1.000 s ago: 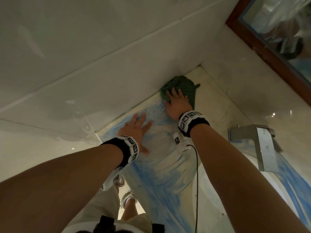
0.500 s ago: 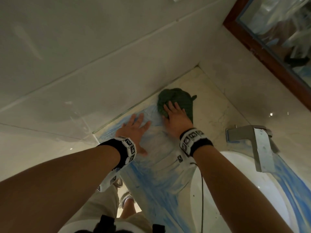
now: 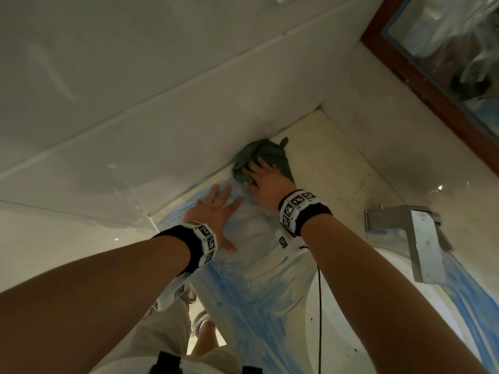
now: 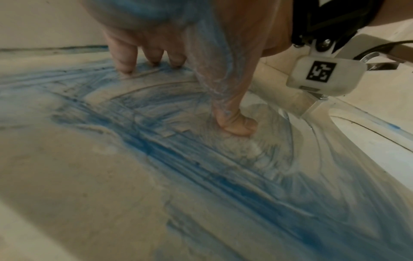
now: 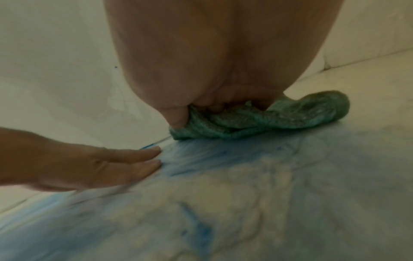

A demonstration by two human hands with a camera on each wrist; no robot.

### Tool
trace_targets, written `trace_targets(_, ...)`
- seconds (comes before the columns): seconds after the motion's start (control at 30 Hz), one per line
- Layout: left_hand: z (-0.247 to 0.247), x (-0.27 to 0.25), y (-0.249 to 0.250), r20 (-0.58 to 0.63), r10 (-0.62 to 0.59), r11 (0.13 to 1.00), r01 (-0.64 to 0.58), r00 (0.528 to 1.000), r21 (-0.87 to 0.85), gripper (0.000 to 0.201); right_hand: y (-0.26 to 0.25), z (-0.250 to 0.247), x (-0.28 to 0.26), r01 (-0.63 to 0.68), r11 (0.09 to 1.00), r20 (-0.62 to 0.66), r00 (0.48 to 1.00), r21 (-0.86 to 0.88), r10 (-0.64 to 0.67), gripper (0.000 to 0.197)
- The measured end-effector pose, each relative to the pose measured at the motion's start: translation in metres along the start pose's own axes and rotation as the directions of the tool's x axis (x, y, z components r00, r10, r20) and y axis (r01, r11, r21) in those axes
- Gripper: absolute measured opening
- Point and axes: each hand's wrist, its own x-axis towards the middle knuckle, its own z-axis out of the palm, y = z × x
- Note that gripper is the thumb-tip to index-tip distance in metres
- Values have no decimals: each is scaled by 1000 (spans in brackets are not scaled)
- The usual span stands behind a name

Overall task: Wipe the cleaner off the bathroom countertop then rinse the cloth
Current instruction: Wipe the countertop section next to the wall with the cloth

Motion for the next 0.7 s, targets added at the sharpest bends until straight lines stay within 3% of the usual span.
trace_targets(0.1,0,-1,0,-2,3,1000,-3,1000,-14,124,21,-10,7,5,999,13,1000,-42,-5,50)
trace_targets(0.27,-3,0,0,19,6,1000,-6,1000,-10,123,56,-46,23,-161,983,-72,983,90,168,53)
trace_targets(0.47,-2,1,0,42,2,1000,-2,999,-14,124,88,-58,27,-313,944,-96,941,108,323,56)
trace_targets(0.6,-2,2,0,31,2,1000,-1,1000,-11,124,63,-51,30,-331,934,-140,927,134,348,53)
trace_targets(0.7,-2,2,1,21,-4,1000,4,1000,4,124,30,-36,21,-252,968,-155,956,-8,247,47)
